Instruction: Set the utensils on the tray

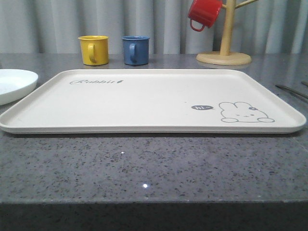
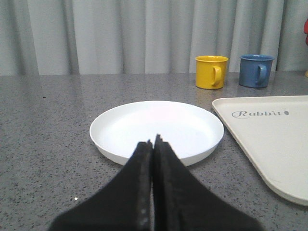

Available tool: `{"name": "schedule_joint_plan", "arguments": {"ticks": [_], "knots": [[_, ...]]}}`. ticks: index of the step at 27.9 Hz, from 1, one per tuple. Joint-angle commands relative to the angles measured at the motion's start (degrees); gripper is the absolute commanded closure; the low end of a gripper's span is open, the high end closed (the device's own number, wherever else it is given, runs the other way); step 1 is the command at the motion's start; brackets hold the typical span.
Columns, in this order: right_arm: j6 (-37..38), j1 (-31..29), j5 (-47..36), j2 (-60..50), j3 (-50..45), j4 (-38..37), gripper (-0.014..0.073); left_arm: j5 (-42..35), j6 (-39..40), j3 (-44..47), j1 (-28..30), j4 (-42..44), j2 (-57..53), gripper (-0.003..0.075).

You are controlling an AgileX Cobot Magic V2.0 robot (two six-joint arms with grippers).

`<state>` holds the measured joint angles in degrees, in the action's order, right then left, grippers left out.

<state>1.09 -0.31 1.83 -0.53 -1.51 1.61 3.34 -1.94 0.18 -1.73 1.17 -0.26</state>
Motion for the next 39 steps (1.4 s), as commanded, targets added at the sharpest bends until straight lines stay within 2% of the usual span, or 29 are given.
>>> {"name": "schedule_joint_plan", "arguments": {"ticks": [1, 17, 22, 25, 32, 39], "knots": [[-0.16, -0.27, -5.13, -1.13, 0.70, -0.67, 0.0663, -4.74, 0.33, 0.05, -0.37, -0.04, -1.23, 0.0739], [-0.16, -0.27, -5.19, -1.13, 0.70, -0.67, 0.0663, -4.74, 0.33, 0.05, -0.37, -0.04, -1.23, 0.0739], [-0.16, -0.27, -4.26, -1.13, 1.80, -0.23, 0.0663, -10.68, 0.33, -0.64, -0.37, -0.20, -1.23, 0.0739], [-0.16, -0.27, -1.28, -1.13, 4.91, -0.23, 0.0663, -10.03, 0.33, -4.60, -0.37, -0.20, -1.12, 0.0739], [-0.16, -0.27, 10.57, 1.95, 19.94, -0.23, 0.0663, 3.04, 0.33, -22.88, -0.37, -0.20, 4.33, 0.0739], [-0.16, -0.27, 23.66, 15.99, 35.03, -0.23, 0.0663, 21.58, 0.33, -41.17, -0.37, -0.20, 19.25, 0.0739]]}}
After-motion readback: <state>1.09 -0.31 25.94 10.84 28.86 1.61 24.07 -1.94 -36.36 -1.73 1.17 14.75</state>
